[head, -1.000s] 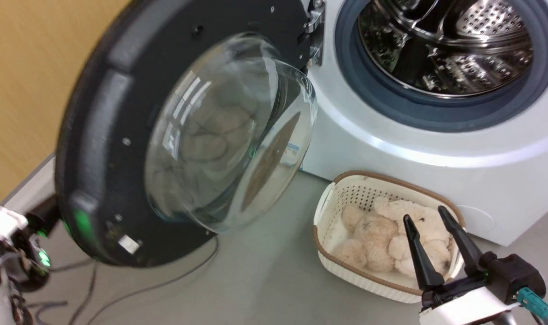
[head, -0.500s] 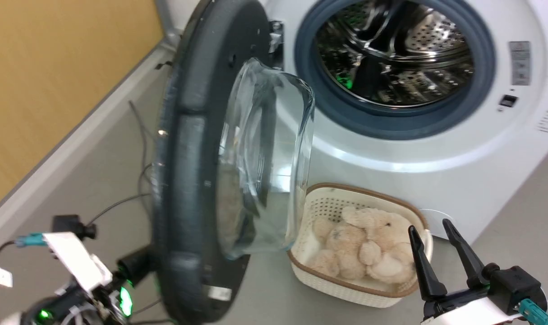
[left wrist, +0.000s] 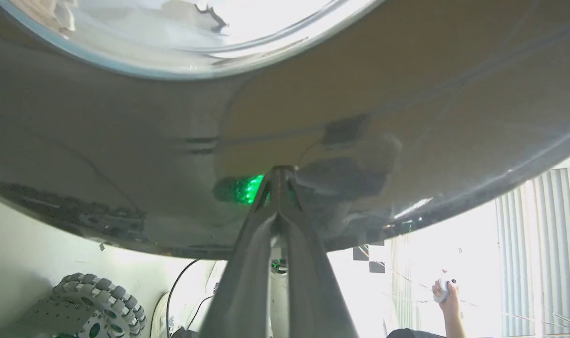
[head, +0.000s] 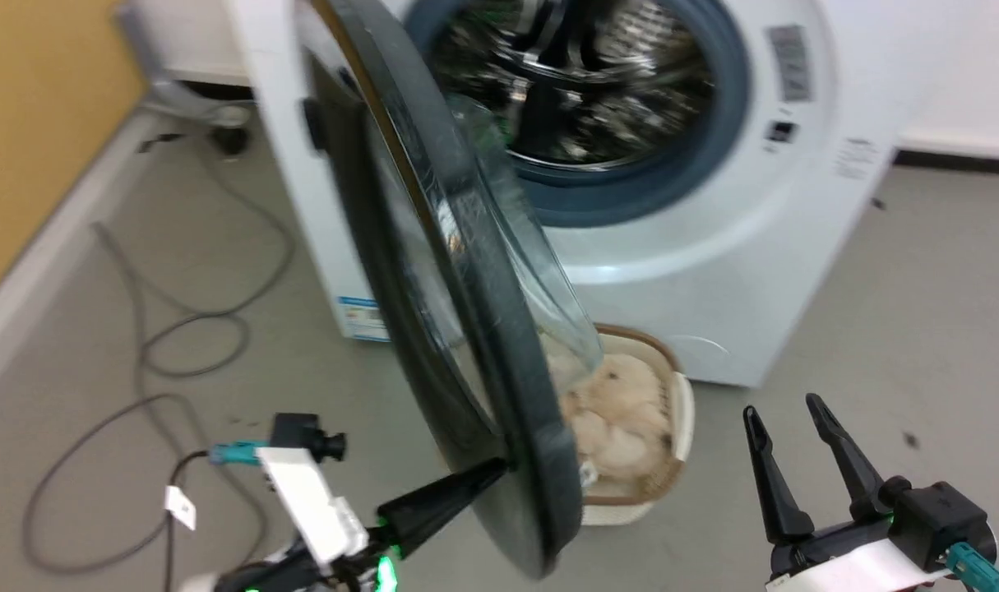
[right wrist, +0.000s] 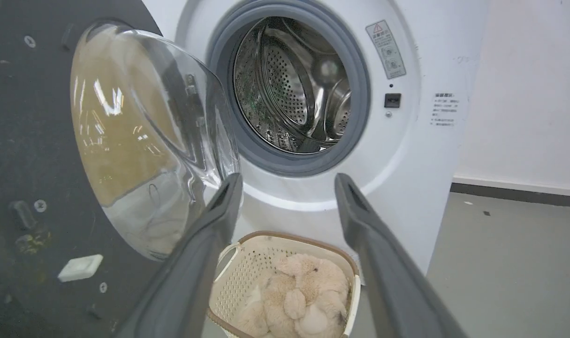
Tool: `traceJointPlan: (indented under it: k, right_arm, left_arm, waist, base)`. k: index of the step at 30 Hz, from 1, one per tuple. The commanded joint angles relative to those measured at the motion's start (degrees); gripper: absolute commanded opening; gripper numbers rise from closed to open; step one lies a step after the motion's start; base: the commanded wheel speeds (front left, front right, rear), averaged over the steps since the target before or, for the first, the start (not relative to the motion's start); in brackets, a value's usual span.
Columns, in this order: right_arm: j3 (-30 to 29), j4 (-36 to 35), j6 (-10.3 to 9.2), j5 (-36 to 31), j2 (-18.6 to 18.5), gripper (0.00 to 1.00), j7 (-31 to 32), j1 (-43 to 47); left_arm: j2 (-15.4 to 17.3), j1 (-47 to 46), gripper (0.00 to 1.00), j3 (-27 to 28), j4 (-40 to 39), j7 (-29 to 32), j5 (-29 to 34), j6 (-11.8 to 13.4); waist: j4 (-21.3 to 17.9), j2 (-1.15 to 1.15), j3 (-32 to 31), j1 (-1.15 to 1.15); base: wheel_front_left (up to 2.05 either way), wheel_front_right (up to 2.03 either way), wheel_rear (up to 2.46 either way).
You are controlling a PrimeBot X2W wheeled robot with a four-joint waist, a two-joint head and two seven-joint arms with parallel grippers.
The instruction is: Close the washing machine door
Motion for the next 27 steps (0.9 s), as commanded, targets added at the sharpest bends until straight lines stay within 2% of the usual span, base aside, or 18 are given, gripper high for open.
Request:
traceJointPlan:
  k: [1, 8, 15, 19, 22, 27]
  right_arm:
    - [0.06, -0.32, 0.03, -0.03, 0.13, 1.00, -0.23, -0.56]
    - [-0.06, -0.49, 0.03, -0.03, 0.39, 1.00, -0.25, -1.41]
    - [-0.28, -0.76, 0.03, 0.26, 1.34, 1.00, -0.26, -1.99]
    - [0.11, -0.68, 0.03, 0.39, 1.91, 1.00, -0.26, -2.30]
    - [0.24, -0.81, 0.03, 0.45, 2.33, 1.00, -0.26, -2.49]
    - [0.40, -1.00, 0.03, 0.50, 2.86, 1.00, -0.27, -2.37]
  left_arm:
    - [-0.12, -1.07, 0.00, -1.45, 0.81, -2.11, -0.46, -0.74]
    - [-0.13, -8.16, 0.00, -8.85, 6.10, -14.28, -2.01, -3.62]
    - [-0.13, -17.16, 0.00, -13.22, 13.66, -30.49, -1.88, -4.14]
    - [-0.13, -22.20, 0.00, -14.42, 18.35, -40.46, -4.61, -4.91]
    - [-0.13, -25.40, 0.00, -14.74, 21.39, -45.79, -7.08, -5.80]
    - [-0.13, -29.21, 0.00, -15.96, 25.82, -50.13, -9.12, -7.24]
  waist:
    - [-4.18, 0.00, 1.74, 0.00]
    - [-12.43, 0.00, 4.39, 0.00]
    - [-19.57, 0.00, 6.44, 0.00]
    - [-22.75, 0.00, 6.94, 0.00]
    - [-24.34, 0.00, 7.30, 0.00]
    - [-25.26, 0.00, 7.62, 0.00]
  base:
    - [0.00, 0.00, 0.00]
    - [0.00, 0.00, 0.00]
    - [0.00, 0.00, 0.00]
    - [0.00, 0.00, 0.00]
    - [0.00, 0.00, 0.00]
    - [0.00, 0.00, 0.00]
